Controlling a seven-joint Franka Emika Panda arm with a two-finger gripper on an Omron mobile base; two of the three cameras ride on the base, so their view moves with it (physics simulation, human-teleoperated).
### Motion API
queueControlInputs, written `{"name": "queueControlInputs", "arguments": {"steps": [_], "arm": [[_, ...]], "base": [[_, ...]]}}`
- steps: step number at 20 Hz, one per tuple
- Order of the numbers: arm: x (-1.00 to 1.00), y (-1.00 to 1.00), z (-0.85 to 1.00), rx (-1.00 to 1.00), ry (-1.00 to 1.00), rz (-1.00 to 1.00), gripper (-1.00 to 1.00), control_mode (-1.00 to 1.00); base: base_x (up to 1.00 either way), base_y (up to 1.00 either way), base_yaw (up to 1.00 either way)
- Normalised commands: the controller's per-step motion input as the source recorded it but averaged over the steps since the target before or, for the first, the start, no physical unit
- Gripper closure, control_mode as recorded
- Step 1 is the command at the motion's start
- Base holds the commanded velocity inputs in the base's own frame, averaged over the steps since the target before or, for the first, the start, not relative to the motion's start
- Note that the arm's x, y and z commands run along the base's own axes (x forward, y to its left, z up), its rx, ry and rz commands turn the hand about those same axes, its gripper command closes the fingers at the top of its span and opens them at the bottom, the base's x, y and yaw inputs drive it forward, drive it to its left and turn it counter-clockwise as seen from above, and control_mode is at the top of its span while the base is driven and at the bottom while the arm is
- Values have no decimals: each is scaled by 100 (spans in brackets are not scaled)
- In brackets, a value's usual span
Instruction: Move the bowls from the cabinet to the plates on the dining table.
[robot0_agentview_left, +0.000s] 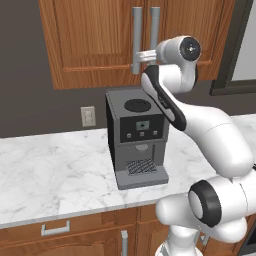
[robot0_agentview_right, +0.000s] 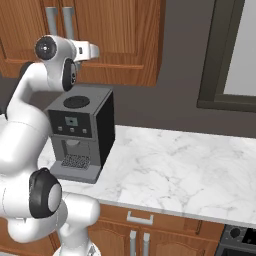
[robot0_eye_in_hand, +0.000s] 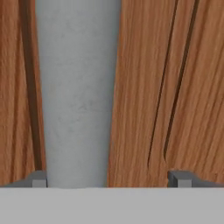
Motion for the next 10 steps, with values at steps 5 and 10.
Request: {"name": "queueControlInputs", "arguments": {"steps": [5, 10], "arm": [[27, 2, -35, 7, -1, 2, 100, -100], [3, 4, -8, 2, 0, 1, 100, -100]], "base": [[0, 0, 0], [0, 0, 0]]}}
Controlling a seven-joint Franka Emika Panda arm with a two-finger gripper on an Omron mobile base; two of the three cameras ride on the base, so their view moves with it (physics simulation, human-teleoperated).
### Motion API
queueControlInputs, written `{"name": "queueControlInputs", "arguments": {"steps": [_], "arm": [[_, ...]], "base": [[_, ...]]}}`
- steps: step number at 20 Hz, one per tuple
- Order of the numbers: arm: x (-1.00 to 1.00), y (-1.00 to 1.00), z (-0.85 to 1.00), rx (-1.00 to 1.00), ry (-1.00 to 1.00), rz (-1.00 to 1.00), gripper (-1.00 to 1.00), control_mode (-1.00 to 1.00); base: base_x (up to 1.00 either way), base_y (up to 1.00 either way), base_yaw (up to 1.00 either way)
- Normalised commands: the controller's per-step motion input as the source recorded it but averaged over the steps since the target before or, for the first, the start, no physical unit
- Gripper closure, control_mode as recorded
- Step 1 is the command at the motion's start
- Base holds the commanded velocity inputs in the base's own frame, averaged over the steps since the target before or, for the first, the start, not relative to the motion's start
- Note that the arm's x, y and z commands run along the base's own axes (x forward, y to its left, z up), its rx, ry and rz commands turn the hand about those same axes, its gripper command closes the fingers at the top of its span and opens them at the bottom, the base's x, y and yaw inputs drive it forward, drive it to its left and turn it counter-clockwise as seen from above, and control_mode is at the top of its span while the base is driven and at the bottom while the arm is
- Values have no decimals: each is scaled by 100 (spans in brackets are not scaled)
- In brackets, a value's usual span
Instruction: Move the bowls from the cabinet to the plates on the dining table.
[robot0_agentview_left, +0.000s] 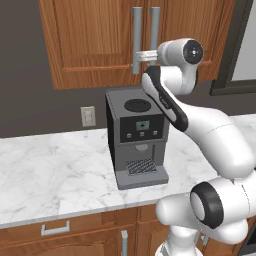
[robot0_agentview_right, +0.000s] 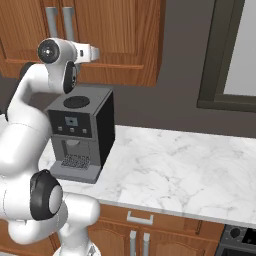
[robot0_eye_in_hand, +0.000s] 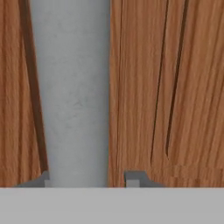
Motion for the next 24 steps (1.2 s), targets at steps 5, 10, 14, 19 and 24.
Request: {"name": "queueControlInputs", "arguments": {"steps": [5, 10, 14, 19, 24], "arm": [[-17, 1, -2, -1, -1, 5, 100, -100], [-34, -23, 4, 1, -7, 12, 100, -100], [-33, -29, 6, 2, -5, 13, 100, -100], [-37, -29, 4, 2, -3, 12, 100, -100], [-38, -29, 3, 3, -2, 12, 100, -100]], "base": [[0, 0, 0], [0, 0, 0], [0, 0, 0], [0, 0, 0], [0, 0, 0]]}}
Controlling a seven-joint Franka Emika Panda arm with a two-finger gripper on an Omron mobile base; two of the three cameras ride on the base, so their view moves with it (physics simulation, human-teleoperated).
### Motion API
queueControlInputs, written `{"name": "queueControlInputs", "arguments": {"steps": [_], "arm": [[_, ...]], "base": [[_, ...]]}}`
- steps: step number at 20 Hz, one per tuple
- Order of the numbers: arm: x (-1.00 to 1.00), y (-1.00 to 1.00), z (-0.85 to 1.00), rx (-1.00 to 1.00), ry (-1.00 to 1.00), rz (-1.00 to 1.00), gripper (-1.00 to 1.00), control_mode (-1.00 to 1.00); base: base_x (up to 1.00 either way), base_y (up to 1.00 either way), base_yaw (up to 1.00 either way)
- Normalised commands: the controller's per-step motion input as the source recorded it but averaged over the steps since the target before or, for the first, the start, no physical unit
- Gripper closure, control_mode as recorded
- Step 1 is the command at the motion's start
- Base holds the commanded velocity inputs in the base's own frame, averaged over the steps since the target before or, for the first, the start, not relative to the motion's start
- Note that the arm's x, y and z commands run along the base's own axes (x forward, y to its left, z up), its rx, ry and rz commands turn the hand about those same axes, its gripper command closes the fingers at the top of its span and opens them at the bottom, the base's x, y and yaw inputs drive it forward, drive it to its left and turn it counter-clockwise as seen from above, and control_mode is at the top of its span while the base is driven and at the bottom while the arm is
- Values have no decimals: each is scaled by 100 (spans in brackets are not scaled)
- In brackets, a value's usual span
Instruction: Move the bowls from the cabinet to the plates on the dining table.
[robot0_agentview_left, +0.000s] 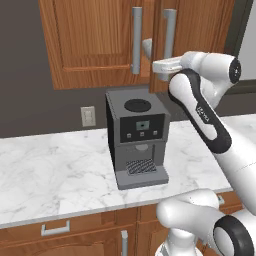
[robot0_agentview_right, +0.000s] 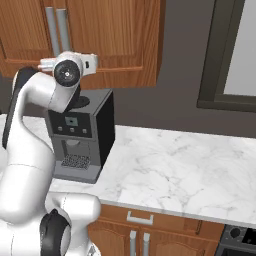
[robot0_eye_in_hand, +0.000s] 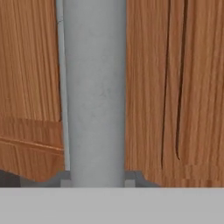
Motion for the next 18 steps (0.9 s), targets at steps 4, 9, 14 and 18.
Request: {"name": "queueControlInputs", "arguments": {"steps": [4, 9, 14, 18], "arm": [[-41, -31, 1, 5, -1, 11, 100, -100], [-46, -34, 1, 8, 2, 7, 100, -100], [-48, -35, 0, 10, 4, 6, 100, -100], [-49, -39, 0, 10, 4, 4, 100, -100]], "base": [[0, 0, 0], [0, 0, 0], [0, 0, 0], [0, 0, 0]]}}
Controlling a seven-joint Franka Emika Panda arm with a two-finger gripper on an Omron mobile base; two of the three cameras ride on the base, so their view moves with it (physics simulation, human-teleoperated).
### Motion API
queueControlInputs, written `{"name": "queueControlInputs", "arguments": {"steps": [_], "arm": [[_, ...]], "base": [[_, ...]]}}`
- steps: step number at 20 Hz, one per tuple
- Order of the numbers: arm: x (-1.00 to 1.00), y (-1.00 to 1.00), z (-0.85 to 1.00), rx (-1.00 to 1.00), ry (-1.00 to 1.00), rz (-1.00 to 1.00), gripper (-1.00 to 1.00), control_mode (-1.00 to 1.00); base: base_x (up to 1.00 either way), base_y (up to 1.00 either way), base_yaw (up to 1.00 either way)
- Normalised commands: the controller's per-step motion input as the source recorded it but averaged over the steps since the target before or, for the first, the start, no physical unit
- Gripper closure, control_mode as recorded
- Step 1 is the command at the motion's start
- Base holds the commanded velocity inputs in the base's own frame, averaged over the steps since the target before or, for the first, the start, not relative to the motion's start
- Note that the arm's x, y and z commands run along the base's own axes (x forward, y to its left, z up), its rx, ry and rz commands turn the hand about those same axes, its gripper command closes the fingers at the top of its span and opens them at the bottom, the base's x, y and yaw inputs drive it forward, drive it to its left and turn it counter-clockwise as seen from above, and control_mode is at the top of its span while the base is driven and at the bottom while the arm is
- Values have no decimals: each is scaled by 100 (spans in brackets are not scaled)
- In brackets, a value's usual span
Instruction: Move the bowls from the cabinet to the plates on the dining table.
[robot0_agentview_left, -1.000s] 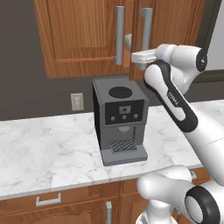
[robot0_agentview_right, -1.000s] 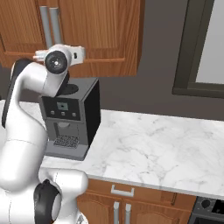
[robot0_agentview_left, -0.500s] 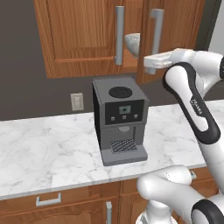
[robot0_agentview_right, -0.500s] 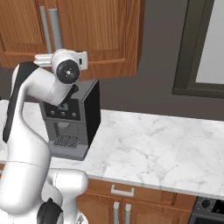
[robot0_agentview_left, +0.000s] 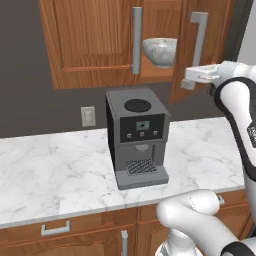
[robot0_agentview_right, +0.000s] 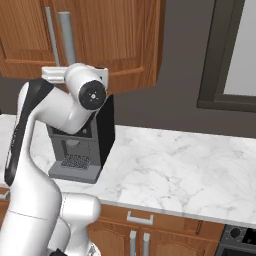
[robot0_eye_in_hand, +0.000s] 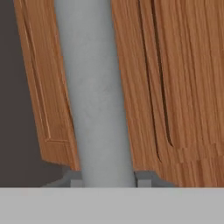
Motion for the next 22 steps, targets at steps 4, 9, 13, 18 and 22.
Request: {"name": "queueControlInputs", "arguments": {"steps": [4, 9, 13, 18, 22], "arm": [[-49, -40, 0, 10, 5, 4, 100, -100], [-49, -40, 0, 10, 6, 4, 100, -100], [-47, -40, -1, 9, 6, 4, 100, -100], [-37, -39, -4, 4, 5, 6, 100, -100], [-16, -36, -15, 1, 3, 9, 100, -100]], "base": [[0, 0, 0], [0, 0, 0], [0, 0, 0], [0, 0, 0], [0, 0, 0]]}}
